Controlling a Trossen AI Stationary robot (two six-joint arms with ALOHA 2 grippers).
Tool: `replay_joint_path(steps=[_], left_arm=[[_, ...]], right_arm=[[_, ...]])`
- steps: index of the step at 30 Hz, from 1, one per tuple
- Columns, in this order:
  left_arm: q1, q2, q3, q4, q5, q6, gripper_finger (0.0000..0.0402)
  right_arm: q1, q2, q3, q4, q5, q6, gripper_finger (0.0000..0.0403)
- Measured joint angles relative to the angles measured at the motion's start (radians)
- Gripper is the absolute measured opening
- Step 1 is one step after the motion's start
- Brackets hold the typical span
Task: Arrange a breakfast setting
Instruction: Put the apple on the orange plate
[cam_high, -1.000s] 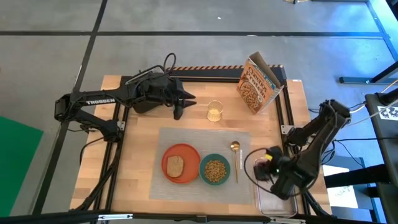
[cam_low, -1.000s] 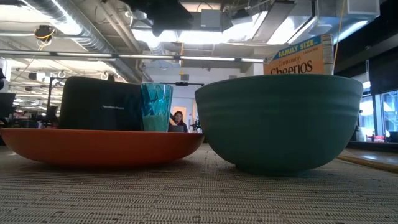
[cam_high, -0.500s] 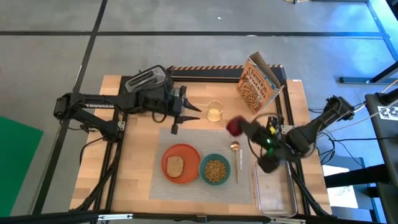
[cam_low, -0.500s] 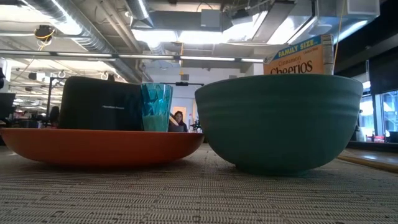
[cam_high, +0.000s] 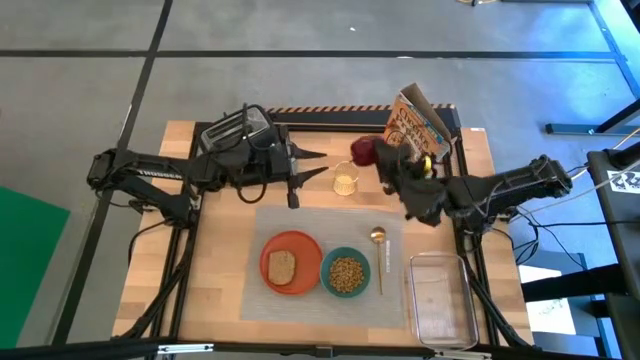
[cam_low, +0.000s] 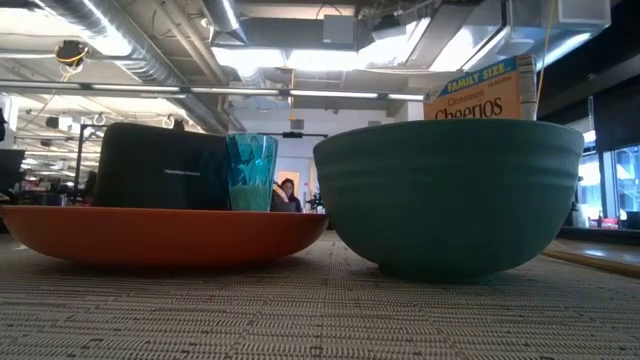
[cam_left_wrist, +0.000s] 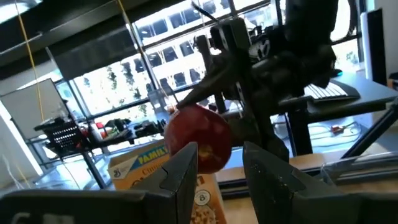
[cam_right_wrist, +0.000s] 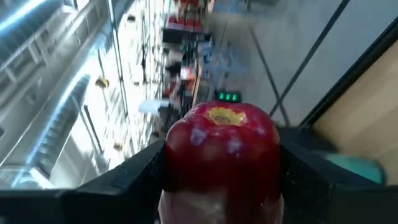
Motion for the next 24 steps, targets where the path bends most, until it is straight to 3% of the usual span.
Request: replay_joint_path(steps=[9,16,24], left_arm=[[-0.002,0.0,0.0,0.003,0.054,0.165,0.0124],[-0.018,0.0,0.0,0.039,0.06,0.381,0.0124],[-0.017,0.0,0.0,0.153,0.03,0.512,0.0124]], right_arm=[[-0.1,0.0,0.0,0.392,-0.275,-0.374,0.0253],[-0.171,0.0,0.0,0.45,-0.533,-0.354,0.0253],[-0.175,0.0,0.0,0.447,-0.6,-0.323,0.0253]])
